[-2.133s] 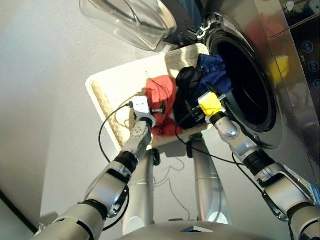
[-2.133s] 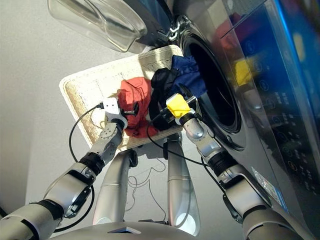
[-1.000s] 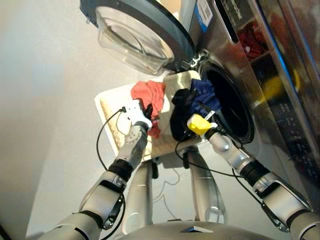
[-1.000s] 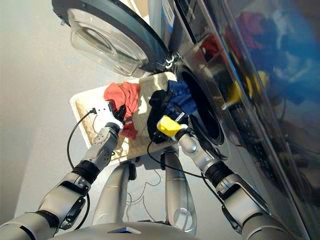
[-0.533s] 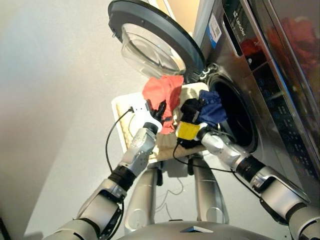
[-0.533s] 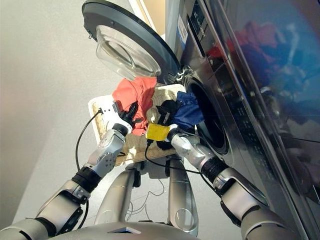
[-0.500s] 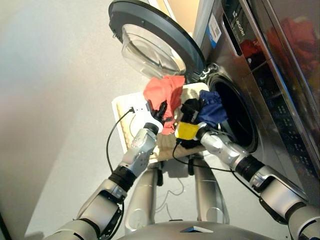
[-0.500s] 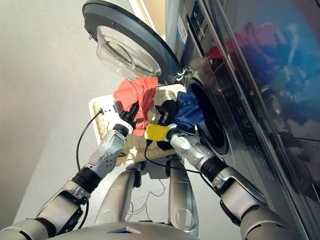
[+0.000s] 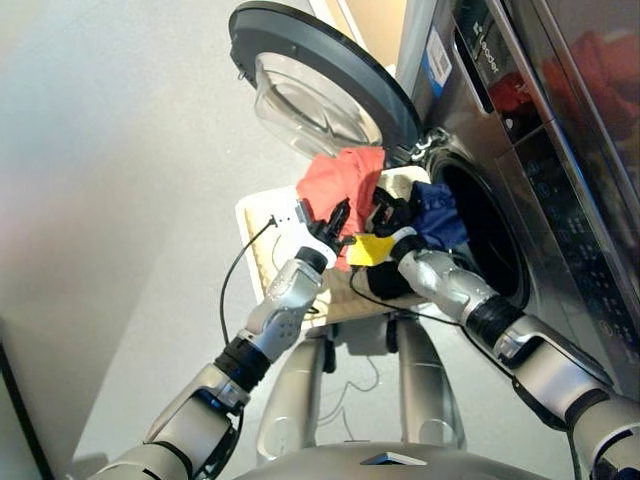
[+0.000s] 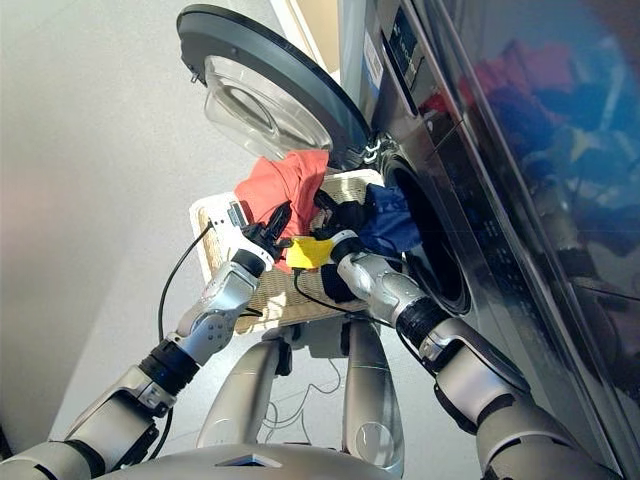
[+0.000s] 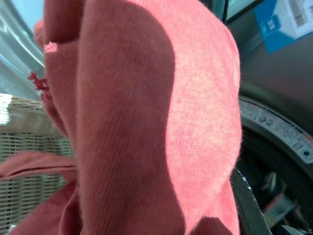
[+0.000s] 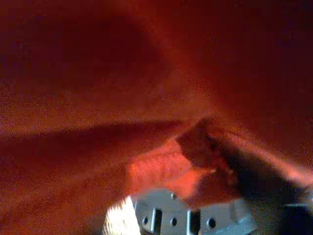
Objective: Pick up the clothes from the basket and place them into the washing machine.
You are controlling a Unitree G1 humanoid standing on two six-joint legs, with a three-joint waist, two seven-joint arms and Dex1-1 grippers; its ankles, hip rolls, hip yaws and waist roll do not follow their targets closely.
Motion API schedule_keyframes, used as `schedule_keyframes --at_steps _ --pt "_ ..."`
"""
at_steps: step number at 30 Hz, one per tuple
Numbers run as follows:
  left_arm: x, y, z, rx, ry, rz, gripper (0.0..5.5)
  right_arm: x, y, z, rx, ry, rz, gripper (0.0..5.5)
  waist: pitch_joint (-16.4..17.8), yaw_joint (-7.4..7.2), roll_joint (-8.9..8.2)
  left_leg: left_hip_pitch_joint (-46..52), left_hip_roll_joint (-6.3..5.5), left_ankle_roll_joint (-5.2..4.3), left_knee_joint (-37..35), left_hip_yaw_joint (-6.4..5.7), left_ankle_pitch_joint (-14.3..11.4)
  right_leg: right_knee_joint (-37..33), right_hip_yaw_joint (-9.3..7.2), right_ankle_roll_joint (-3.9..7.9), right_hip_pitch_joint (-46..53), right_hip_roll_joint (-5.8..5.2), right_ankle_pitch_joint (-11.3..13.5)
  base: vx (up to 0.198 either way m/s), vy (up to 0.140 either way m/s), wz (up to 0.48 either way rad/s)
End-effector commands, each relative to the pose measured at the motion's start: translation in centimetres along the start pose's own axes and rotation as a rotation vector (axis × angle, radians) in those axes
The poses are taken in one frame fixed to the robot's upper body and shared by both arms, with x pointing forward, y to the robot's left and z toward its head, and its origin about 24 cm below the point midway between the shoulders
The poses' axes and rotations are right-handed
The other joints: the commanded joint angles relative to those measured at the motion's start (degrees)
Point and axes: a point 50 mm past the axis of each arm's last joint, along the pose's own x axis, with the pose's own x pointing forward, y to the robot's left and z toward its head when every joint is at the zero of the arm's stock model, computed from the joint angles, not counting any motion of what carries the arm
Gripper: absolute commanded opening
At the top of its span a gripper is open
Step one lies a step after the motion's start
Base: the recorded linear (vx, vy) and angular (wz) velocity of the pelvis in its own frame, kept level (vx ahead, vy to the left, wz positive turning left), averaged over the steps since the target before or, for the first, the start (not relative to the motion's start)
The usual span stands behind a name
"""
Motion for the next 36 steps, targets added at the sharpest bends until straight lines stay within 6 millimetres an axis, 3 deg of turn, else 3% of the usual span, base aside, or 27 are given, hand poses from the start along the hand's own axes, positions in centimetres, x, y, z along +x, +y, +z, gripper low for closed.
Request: schedule_keyframes --at_steps 1,4,5,6,11,15,17,18,22,25,29,30,36 --pt "-0.6 -3.1 -1.1 -0.014 0.04 -0.172 0.0 2.9 -3.6 4.7 0.058 -0.181 -0.178 0.0 -2.64 -0.48 1.02 -3.77 -0.51 0.19 3.58 -0.35 0.06 -4.17 -0.22 4.8 3.11 0.37 0.4 0.0 0.0 0.0" --pt "-0.7 -3.1 -1.3 -0.013 0.055 -0.183 0.0 3.0 -3.5 5.1 0.077 -0.189 -0.182 0.0 -2.87 -0.41 1.09 -4.03 -0.53 0.23 3.77 -0.29 0.05 -3.99 -0.22 4.76 2.79 0.35 0.43 0.0 0.0 0.0" --pt "-0.8 -3.0 -1.3 -0.01 0.058 -0.182 1.08 2.9 -3.5 5.1 0.085 -0.192 -0.185 0.0 -2.92 -0.44 1.14 -4.08 -0.52 0.24 3.85 -0.28 0.03 -3.94 -0.19 4.75 2.73 0.36 0.4 0.0 0.0 0.0" --pt "-0.8 -3.0 -1.2 -0.005 0.054 -0.18 5.5 2.8 -3.3 5.1 0.102 -0.191 -0.186 0.0 -2.96 -0.42 1.15 -4.09 -0.5 0.24 3.89 -0.26 0.02 -3.87 -0.13 4.73 2.69 0.38 0.4 0.0 0.0 0.0" --pt "-0.7 -2.5 -0.8 0.002 0.029 -0.151 5.5 2.1 -2.6 4.9 0.209 -0.165 -0.195 0.0 -3.24 -0.55 1.15 -4.35 -0.42 0.24 4.05 -0.12 0.02 -3.78 -0.1 4.69 2.51 0.41 0.36 0.0 0.0 0.0" --pt "-0.8 -1.2 1.3 0.0 -0.117 -0.032 5.5 0.9 -1.7 3.8 0.454 -0.065 -0.256 0.0 -3.23 -0.72 0.89 -4.41 -0.34 0.25 4.0 -0.19 0.2 -3.76 0.07 4.64 2.34 0.45 0.43 0.0 0.0 0.0" --pt "-0.8 -1.2 1.3 0.0 -0.117 -0.032 5.5 0.9 -1.7 3.8 0.454 -0.065 -0.256 0.0 -3.23 -0.72 0.89 -4.42 -0.34 0.25 4.0 -0.19 0.2 -3.76 0.07 4.64 2.34 0.45 0.43 0.0 0.0 0.0" --pt "-1.6 0.4 3.4 -0.007 -0.278 0.108 5.5 0.0 -1.1 3.1 0.614 0.002 -0.31 0.0 -3.01 -0.81 0.63 -4.36 -0.42 0.19 3.87 -0.25 0.31 -3.76 0.04 4.55 2.25 0.44 0.42 0.0 0.0 0.0" --pt "-3.2 2.7 5.1 -0.026 -0.424 0.281 5.5 -1.1 0.3 2.0 0.933 0.13 -0.384 0.0 -2.92 -0.73 0.51 -4.46 -0.38 0.12 3.78 -0.2 0.43 -3.73 -0.05 4.43 2.0 0.31 0.5 0.0 0.0 0.0" --pt "-4.4 4.1 6.2 0.02 -0.505 0.387 5.5 -1.9 1.2 1.1 1.055 0.209 -0.424 0.0 -2.87 -0.56 0.74 -4.57 -0.34 0.03 3.61 -0.01 0.48 -3.75 0.01 4.27 1.82 0.32 0.48 0.0 0.0 0.0" --pt "-5.8 6.0 6.3 0.038 -0.537 0.508 5.5 -2.9 1.7 -0.2 1.182 0.286 -0.491 0.0 -2.91 -0.35 1.09 -4.86 -0.4 -0.01 3.59 0.09 0.46 -3.82 0.09 4.21 1.53 0.25 0.6 0.023 0.003 0.002" --pt "-6.1 6.5 6.1 0.055 -0.528 0.536 5.5 -3.3 1.9 -0.7 1.208 0.314 -0.516 0.0 -2.95 -0.17 1.38 -4.21 -0.23 -0.29 3.91 -0.14 -1.17 -3.29 0.24 4.51 2.06 0.39 -0.9 0.092 0.008 0.012" --pt "-7.6 9.0 4.5 0.246 -0.407 0.673 5.5 -4.7 1.8 -2.7 1.3 0.402 -0.663 0.0 -2.88 -0.04 2.07 -5.06 -0.34 -0.16 4.05 0.02 -1.18 -2.77 0.43 4.57 0.99 0.2 -0.87 0.015 0.001 0.001"
